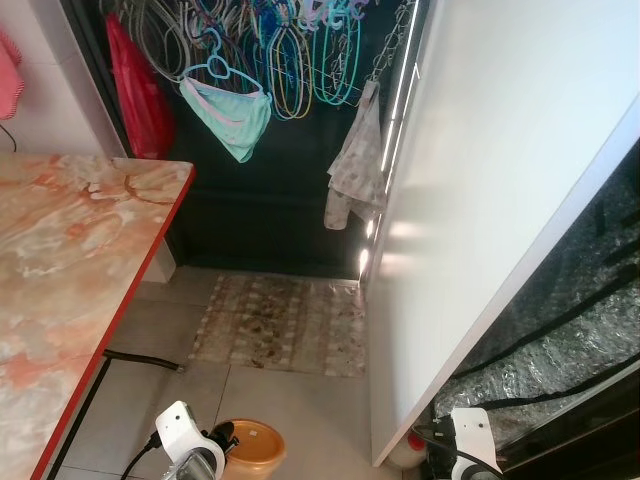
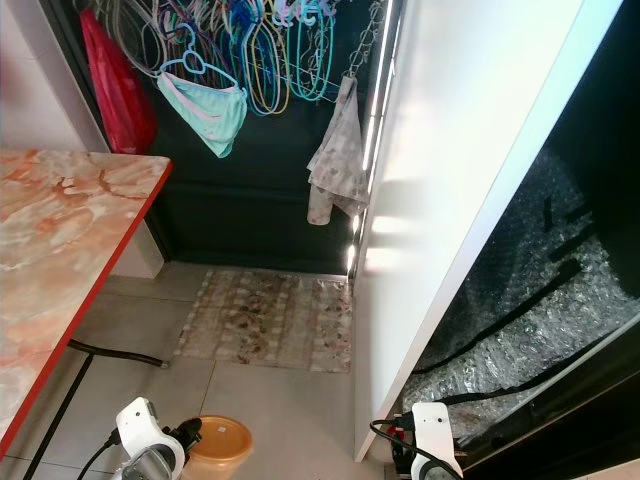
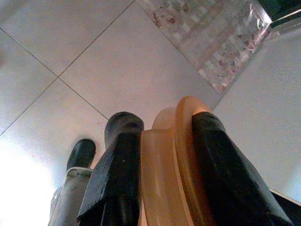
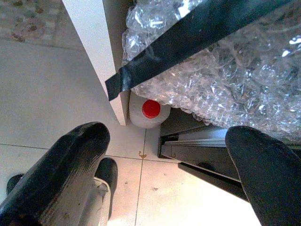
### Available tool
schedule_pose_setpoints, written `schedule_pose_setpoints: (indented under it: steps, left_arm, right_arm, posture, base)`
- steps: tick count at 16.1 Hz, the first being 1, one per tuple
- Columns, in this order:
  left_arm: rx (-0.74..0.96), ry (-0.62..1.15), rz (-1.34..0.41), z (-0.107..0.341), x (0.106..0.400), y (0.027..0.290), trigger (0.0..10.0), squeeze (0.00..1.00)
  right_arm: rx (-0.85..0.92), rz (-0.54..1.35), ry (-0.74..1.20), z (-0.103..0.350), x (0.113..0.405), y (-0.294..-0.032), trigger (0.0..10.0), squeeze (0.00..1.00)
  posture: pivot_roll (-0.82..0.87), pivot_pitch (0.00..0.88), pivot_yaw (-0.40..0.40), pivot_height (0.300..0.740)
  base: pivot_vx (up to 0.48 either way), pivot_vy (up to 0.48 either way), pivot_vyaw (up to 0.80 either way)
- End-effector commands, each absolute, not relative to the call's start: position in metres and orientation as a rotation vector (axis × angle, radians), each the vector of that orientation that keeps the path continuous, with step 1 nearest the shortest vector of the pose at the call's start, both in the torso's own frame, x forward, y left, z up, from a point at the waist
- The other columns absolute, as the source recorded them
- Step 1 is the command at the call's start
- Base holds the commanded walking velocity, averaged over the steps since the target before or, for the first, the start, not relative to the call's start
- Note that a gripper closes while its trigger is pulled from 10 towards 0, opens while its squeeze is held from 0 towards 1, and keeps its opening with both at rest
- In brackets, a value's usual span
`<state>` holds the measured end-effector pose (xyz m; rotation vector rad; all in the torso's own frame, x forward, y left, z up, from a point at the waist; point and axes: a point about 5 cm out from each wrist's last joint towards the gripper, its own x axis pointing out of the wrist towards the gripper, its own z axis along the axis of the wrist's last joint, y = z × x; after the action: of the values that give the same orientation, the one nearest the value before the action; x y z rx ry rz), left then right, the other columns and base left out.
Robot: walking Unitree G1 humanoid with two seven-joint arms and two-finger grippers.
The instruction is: Restocking fridge
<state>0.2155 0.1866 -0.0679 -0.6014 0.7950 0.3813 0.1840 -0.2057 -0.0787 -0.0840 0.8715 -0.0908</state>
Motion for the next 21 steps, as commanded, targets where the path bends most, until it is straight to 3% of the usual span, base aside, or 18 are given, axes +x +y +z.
schedule_pose_setpoints:
  steps: [1,13,21]
  left_arm:
    - [-0.587,0.810,0.377,-0.0700,0.2120,0.1865,10.0,0.00]
    - [-0.585,0.802,0.358,-0.0685,0.2144,0.1870,10.0,0.00]
    - [-0.591,0.806,0.361,-0.0697,0.2121,0.1881,10.0,0.00]
  right_arm:
    - [-0.066,-0.104,0.872,-0.0791,0.1834,-0.2052,10.0,0.00]
    - [-0.047,-0.112,0.866,-0.0787,0.1853,-0.2021,10.0,0.00]
    - [-0.042,-0.112,0.862,-0.0786,0.1854,-0.2017,10.0,0.00]
  posture:
    - [-0.11,0.000,0.000,0.740]
    - [-0.11,0.000,0.017,0.740]
    - [-0.11,0.002,0.015,0.740]
  base:
    - [0.000,0.000,0.00]
    - [0.000,0.000,0.00]
    - [-0.257,0.000,0.00]
